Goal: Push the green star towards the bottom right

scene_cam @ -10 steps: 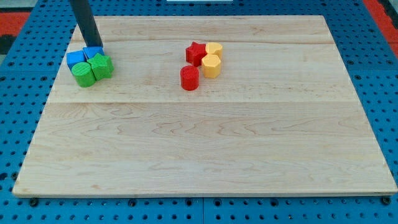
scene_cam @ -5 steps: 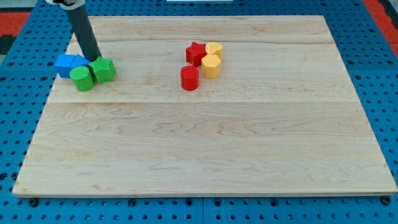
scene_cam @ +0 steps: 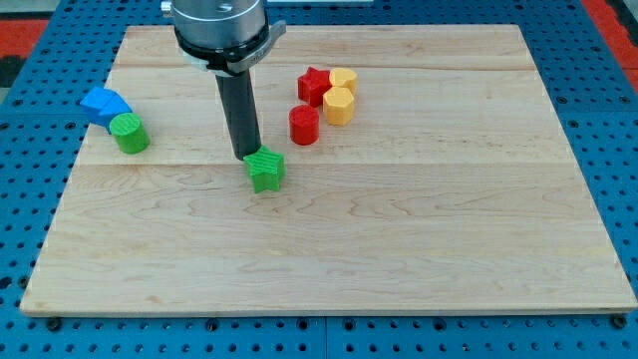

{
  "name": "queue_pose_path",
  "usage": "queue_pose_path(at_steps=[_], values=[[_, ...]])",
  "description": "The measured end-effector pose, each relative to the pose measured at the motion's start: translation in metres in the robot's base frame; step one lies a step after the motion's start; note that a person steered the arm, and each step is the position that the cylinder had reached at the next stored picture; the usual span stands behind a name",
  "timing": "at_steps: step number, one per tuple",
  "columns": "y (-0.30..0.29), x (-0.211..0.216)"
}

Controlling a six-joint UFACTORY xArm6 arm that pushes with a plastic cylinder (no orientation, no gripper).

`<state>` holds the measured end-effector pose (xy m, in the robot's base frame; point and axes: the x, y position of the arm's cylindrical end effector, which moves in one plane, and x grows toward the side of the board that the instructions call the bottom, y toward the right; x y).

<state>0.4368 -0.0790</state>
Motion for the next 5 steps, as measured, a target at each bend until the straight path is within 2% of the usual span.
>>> queue_pose_path(at_steps=[1,2,3,4,5], values=[[0.090,0.062],[0.193,0.070],[0.095,0.045],[0.047,0.055],[0.078,0.068]])
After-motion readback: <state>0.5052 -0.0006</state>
